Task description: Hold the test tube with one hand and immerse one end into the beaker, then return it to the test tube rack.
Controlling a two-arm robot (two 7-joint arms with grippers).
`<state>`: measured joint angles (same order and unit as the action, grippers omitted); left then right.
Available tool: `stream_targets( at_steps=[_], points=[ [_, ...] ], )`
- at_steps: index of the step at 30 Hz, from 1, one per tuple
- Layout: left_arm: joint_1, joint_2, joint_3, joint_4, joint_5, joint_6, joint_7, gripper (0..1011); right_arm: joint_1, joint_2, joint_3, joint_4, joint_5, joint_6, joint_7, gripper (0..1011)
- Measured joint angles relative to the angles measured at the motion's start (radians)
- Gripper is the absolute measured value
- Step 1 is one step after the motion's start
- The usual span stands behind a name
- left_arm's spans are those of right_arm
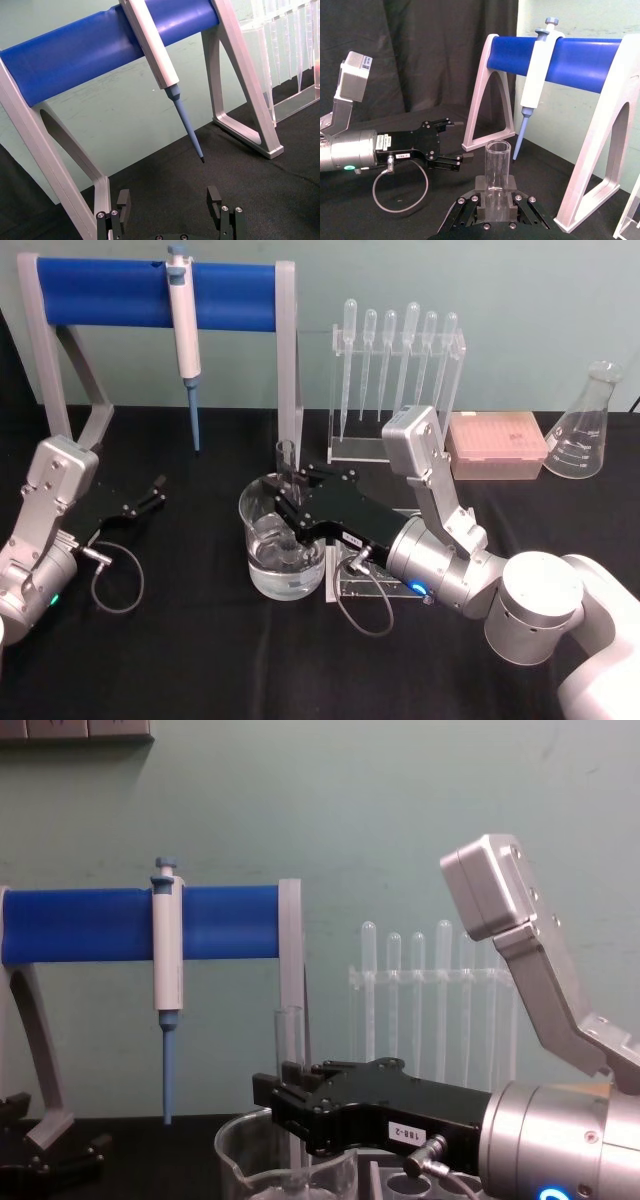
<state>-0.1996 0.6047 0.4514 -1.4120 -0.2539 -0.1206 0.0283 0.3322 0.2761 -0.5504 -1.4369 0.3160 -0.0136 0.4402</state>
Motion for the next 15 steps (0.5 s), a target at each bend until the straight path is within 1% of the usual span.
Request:
stream_targets(
  at_steps=[15],
  points=[
    [0.0, 0.0, 0.0, 0.0, 0.0, 0.0, 0.0, 1000, 0.0, 0.0, 0.0, 0.0, 0.0, 0.0, 0.0, 225]
  ],
)
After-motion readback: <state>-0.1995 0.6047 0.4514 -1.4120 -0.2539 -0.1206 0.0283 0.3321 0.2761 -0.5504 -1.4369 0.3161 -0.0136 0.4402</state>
